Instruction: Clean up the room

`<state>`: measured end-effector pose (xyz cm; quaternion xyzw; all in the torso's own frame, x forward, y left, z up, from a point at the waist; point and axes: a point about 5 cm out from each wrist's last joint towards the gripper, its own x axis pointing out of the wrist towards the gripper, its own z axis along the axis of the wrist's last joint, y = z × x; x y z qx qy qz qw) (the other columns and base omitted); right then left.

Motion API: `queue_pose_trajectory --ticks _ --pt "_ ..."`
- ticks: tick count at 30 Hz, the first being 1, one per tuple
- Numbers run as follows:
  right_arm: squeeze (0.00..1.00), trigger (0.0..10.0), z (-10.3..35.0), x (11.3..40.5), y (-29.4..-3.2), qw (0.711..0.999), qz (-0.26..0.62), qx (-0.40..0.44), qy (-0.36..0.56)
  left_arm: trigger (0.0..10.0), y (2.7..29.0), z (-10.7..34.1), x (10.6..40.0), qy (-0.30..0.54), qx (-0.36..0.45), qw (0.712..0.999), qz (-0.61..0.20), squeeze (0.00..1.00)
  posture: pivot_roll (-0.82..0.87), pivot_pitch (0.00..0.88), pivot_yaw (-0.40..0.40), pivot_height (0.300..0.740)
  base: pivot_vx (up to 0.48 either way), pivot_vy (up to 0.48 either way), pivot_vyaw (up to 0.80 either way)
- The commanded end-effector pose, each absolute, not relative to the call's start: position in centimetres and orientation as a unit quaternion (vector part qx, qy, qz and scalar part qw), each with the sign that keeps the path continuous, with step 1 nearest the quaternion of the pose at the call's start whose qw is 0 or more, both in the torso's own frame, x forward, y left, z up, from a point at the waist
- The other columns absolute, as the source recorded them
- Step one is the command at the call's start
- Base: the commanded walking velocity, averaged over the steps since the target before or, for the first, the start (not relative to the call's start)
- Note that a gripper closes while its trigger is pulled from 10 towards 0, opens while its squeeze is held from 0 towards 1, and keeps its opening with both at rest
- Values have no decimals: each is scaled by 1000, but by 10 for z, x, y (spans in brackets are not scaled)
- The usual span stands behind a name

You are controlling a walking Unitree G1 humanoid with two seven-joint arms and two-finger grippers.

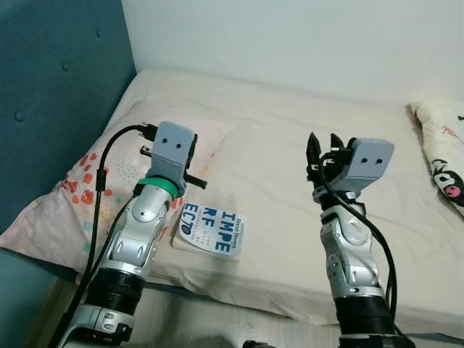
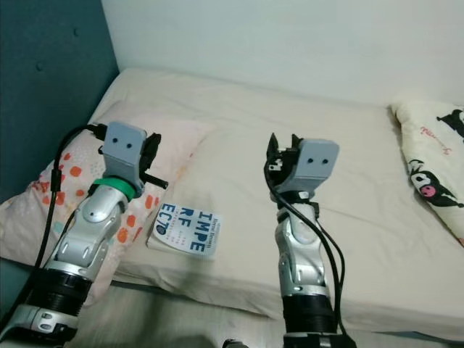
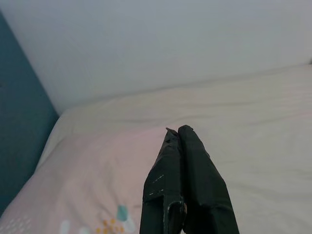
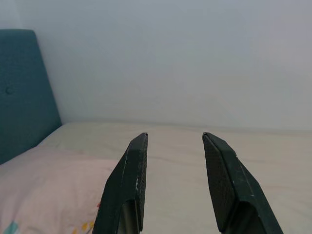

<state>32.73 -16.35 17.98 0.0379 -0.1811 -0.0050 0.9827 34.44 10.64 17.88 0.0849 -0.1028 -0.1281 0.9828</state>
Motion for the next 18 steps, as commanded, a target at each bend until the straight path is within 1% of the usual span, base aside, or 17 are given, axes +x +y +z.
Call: queue_pose_trajectory --ticks 1,18 --pt "0 10000 174 327 -165 985 -11 41 -170 10000 102 177 342 -107 87 980 -140 0 -26 0 10 740 0 0 0" --pt "0 10000 172 327 -164 985 -11 43 -167 10000 98 181 335 -123 87 976 -158 0 -22 10 10 740 0 0 0"
